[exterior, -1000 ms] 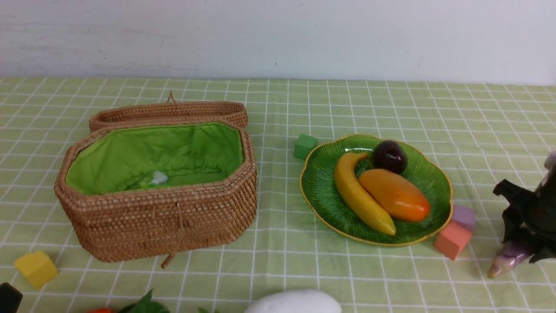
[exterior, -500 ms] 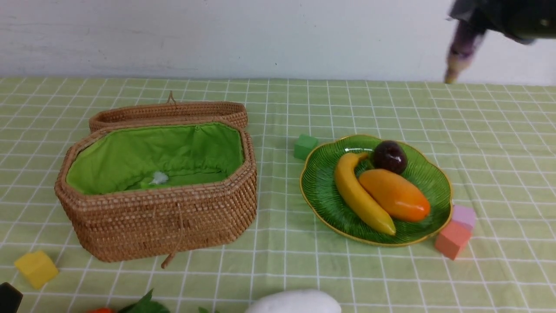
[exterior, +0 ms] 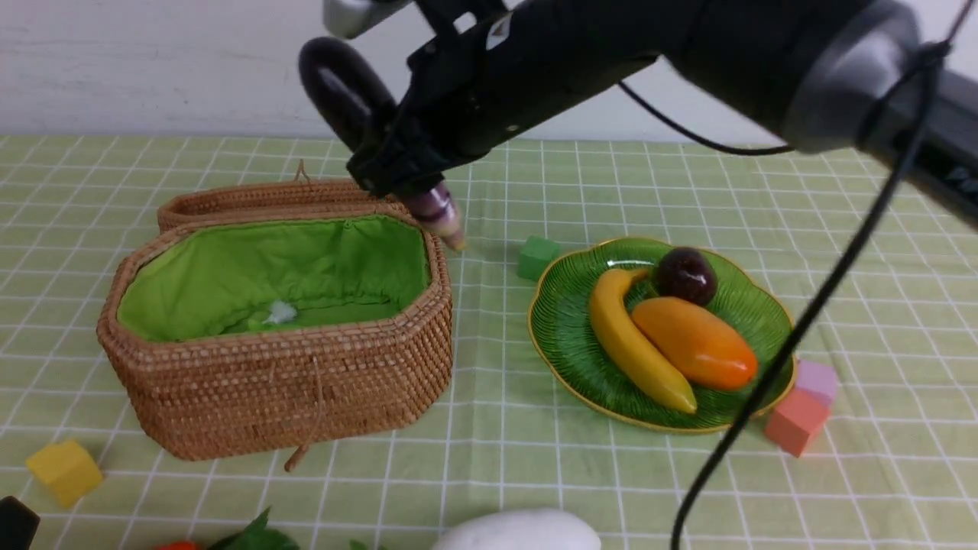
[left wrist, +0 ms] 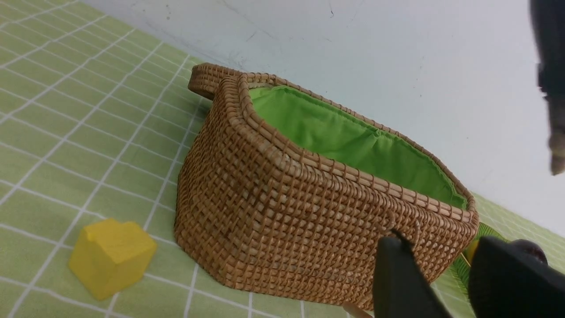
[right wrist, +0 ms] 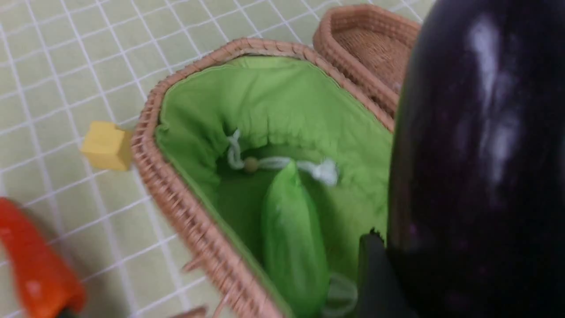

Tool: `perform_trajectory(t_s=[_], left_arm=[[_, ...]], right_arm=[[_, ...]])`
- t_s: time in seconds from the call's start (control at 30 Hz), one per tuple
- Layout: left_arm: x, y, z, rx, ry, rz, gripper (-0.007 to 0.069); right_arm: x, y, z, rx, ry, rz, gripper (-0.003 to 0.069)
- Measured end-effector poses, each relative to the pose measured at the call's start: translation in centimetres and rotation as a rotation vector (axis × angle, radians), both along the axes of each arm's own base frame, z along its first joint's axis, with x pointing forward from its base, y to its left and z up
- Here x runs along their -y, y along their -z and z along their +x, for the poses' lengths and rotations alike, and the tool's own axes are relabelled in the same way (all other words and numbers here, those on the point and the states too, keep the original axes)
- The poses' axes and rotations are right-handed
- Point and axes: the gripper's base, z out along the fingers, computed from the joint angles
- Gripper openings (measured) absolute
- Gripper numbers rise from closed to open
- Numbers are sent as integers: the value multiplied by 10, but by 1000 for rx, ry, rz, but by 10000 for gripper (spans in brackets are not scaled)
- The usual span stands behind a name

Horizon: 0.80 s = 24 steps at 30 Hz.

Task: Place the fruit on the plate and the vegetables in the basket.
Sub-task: Grab an eggplant with your right arm and place it in the basket on the left.

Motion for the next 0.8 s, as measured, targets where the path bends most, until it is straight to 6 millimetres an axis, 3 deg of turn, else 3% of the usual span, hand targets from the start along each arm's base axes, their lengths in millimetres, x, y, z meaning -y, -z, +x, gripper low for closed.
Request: perform_trajectory(t_s=[0.2,0.33,0.5,0.7,0.8], left_arm=[[0,0,0,0,0,0,239],[0,0,0,0,0,0,239],[0,0,0,0,0,0,239],[0,0,0,0,0,0,239],[0,0,0,0,0,0,239]], right_arm=[[-34,52,20,-14,-23,56,368],[-41,69,23,-41,-25,59,368],[-41,66,22,-53,-13,77,382],[-26,39,9,-31,-27,-27,648],[-14,22,1,-16,-30,-93,675]])
